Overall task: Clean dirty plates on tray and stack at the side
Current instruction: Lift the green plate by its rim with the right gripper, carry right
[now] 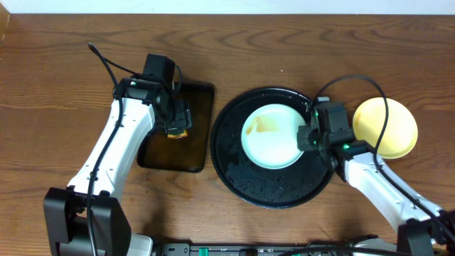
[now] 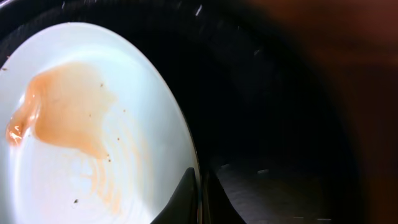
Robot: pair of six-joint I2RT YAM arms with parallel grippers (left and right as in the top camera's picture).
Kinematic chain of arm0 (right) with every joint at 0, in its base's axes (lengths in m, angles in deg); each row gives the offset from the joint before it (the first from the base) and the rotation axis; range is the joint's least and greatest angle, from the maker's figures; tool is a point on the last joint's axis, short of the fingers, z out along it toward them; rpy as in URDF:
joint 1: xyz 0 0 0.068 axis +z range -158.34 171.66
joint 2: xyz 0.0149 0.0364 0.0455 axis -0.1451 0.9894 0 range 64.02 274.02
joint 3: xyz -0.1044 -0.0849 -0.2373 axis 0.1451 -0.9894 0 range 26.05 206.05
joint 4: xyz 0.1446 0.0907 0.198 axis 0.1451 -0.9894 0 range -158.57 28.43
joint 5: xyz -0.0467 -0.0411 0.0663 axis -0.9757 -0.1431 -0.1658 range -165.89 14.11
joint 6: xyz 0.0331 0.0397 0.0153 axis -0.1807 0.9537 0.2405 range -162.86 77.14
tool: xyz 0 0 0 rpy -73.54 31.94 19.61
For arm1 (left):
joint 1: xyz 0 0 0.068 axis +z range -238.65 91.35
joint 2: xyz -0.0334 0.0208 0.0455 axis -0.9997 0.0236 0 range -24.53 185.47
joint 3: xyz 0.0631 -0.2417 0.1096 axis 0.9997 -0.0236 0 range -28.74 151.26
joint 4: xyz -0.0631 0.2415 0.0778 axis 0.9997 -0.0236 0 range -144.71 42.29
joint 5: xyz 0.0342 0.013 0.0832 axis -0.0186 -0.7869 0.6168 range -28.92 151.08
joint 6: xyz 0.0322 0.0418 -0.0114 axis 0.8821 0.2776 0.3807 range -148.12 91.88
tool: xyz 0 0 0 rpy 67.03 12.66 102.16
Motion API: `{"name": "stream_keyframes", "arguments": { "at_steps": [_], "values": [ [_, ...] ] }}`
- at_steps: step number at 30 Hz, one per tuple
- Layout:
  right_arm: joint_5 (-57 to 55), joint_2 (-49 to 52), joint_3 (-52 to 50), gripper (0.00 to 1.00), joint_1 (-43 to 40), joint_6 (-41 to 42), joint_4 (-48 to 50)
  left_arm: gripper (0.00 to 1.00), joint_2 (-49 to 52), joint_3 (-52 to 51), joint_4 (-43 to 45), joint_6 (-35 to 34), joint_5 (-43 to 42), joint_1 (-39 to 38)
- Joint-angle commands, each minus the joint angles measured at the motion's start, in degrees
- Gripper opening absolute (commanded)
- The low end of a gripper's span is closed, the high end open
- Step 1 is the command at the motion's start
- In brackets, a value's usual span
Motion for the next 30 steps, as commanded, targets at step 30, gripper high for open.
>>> {"name": "stream_keyframes", "arguments": {
  "at_steps": [30],
  "values": [
    [-52.5,-11.8,9.7,0.01,25.0,-42.9,3.9,0.77,0.3,-0.1,0.1,-0.1,0.1,-0.1]
  ]
}}
